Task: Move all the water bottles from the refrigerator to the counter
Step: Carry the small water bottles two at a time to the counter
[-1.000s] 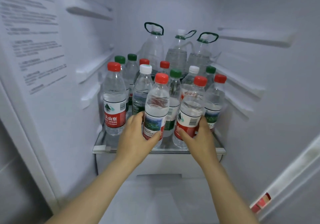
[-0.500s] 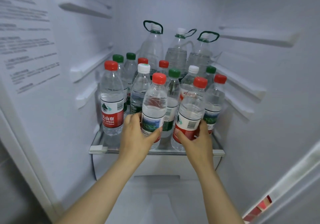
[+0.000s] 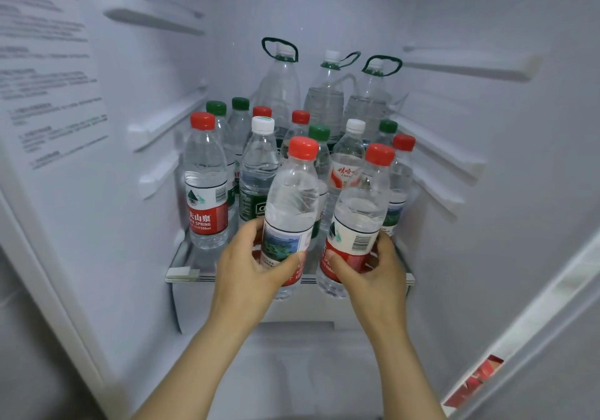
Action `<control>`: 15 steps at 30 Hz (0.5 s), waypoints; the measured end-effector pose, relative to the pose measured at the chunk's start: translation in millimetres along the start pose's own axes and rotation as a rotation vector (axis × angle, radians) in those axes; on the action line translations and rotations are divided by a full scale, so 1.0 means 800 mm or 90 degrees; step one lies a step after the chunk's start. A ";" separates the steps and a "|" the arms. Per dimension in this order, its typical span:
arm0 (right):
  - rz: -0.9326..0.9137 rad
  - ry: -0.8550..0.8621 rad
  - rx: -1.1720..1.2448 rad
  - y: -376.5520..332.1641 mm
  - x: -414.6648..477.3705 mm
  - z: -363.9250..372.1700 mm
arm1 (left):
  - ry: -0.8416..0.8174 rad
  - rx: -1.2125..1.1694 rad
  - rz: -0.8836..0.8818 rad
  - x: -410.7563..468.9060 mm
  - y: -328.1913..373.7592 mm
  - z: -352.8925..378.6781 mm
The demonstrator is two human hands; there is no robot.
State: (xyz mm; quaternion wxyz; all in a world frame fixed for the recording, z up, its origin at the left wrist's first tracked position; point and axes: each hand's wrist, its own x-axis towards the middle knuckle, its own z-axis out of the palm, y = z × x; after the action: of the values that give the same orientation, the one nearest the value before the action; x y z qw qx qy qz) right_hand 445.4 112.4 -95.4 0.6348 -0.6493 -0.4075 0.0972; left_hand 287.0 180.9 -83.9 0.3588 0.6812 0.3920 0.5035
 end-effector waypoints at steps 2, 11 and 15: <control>-0.004 -0.009 0.002 -0.010 -0.005 -0.009 | -0.008 -0.028 0.003 -0.005 0.010 -0.005; -0.033 -0.020 0.051 -0.068 -0.026 -0.055 | -0.022 -0.146 0.023 -0.038 0.052 -0.032; -0.051 -0.009 0.054 -0.097 -0.042 -0.069 | -0.033 -0.180 0.033 -0.045 0.070 -0.043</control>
State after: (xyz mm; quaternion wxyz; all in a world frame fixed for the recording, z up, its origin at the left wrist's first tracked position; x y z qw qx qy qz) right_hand 427.5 38.6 -29.0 0.6623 -0.6042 -0.4331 0.0933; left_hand 256.7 127.2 -41.1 0.4481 0.6463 0.2902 0.5452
